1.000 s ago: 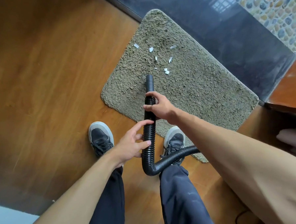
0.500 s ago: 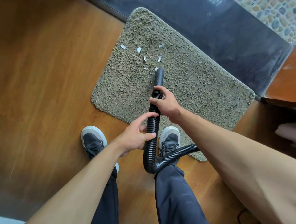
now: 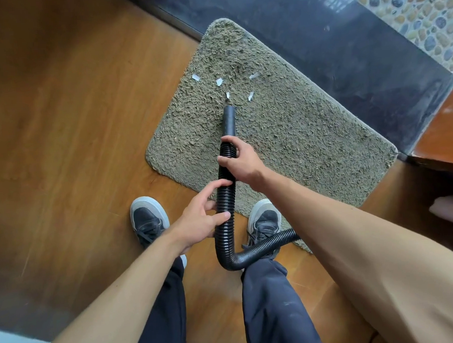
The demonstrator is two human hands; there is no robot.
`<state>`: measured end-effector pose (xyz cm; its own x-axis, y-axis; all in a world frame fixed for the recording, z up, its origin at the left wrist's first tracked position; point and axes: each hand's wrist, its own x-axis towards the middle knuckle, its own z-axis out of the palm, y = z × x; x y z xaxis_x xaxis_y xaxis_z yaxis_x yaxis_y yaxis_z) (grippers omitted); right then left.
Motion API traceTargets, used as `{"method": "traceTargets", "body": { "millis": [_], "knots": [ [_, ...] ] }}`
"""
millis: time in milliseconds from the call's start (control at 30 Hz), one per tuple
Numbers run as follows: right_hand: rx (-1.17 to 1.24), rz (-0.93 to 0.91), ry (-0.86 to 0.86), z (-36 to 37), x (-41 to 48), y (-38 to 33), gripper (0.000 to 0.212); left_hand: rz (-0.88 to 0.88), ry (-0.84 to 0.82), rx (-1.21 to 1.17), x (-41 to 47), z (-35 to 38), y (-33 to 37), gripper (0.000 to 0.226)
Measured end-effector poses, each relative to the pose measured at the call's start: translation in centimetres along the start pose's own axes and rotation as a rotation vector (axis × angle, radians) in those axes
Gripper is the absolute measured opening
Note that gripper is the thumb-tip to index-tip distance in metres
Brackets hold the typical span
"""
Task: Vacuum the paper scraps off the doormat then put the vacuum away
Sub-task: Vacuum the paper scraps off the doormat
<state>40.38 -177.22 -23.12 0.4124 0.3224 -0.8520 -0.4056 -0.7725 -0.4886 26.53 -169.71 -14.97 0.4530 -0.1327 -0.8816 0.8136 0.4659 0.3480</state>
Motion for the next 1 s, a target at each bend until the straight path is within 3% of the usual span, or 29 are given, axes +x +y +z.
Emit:
{"method": "traceTargets", "body": {
  "millis": [267,833,1000],
  "knots": [
    [-0.136,-0.065,0.041,0.8,1.3,-1.9,0.055,0.035,0.084,-0.047,0.8,0.0,0.5,0.061],
    [0.047,0.011,0.141,-3.6,1.2,0.4,0.053,0.062,-0.036,0.067,3.0,2.2,2.4,0.06],
    [0.041,0.018,0.102,-3.9,1.8,0.1,0.056,0.053,-0.031,0.084,3.2,2.1,2.6,0.059]
  ]
}}
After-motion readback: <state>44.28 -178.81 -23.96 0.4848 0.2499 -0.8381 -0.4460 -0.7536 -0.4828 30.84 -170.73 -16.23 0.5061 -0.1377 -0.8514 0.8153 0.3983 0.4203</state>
